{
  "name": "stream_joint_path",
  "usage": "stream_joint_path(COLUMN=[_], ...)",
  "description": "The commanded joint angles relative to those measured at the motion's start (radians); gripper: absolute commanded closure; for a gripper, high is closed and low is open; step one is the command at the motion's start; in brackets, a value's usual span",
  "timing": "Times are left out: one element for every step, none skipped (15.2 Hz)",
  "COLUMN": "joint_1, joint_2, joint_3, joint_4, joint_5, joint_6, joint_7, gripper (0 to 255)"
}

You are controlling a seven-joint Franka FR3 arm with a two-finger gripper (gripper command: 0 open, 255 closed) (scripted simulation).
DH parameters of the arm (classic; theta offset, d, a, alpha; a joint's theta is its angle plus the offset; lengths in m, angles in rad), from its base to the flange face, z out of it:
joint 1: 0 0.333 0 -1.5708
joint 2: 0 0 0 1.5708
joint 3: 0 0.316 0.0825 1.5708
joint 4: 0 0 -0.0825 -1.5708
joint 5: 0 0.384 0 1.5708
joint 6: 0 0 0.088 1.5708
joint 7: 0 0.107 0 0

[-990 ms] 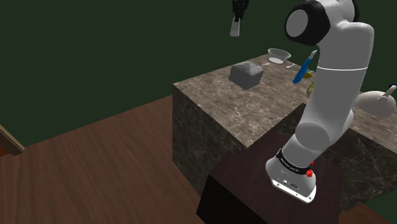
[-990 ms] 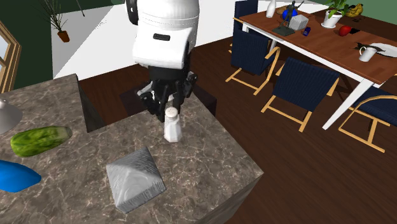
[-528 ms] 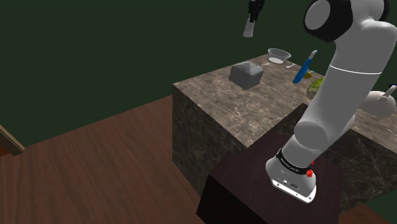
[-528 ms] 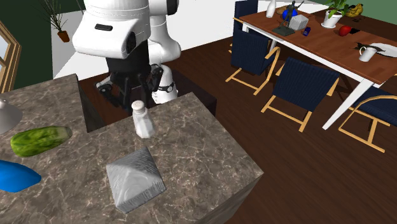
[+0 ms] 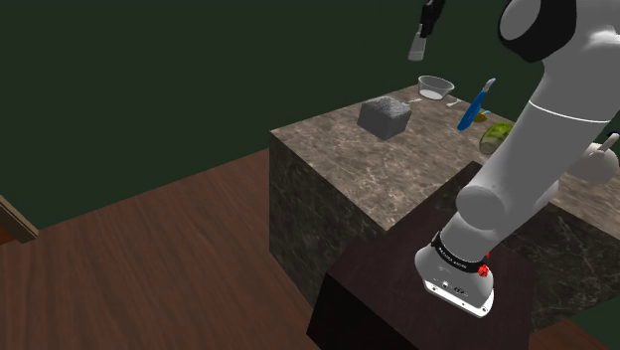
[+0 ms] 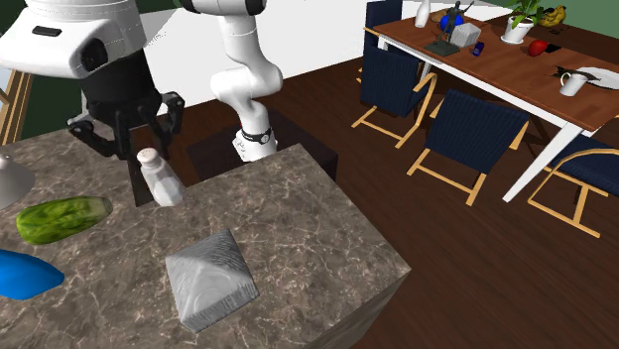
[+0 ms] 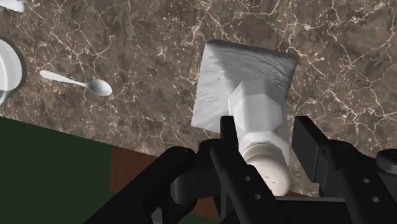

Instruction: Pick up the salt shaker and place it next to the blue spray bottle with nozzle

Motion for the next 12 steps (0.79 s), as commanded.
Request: stream_joint_path(joint_1=[-0.022,-0.034,-0.046,-0.059,-0.071,-0.084,-0.098,-0.111,-0.125,-0.140,-0.154,-0.169], joint_2=[-0.025,-0.031,-0.036,-0.039,-0.042,-0.043,-0.043,-0.042,-0.039,-0.036,-0.030,-0.024], joint_3=[-0.018,-0.028,-0.038,-0.049,-0.060,-0.070,-0.081,-0.093,-0.104,-0.115,-0.127,-0.138], joint_4=[-0.043,-0.051,-0.058,-0.064,-0.068,-0.070,-0.071,-0.071,-0.069,-0.065,-0.061,-0.054], joint_5=[-0.005,-0.005,-0.005,-0.004,-0.003,-0.001,0.001,0.004,0.008,0.012,0.017,0.023], joint_6=[0.024,0.029,0.034,0.039,0.043,0.047,0.050,0.054,0.057,0.059,0.061,0.063], joint_7=[-0.042,-0.063,-0.086,-0.108,-0.131,-0.155,-0.178,-0.203,-0.227,-0.252,-0.277,-0.303], gripper=[255,255,255,255,255,255,255,255,255,255,255,255])
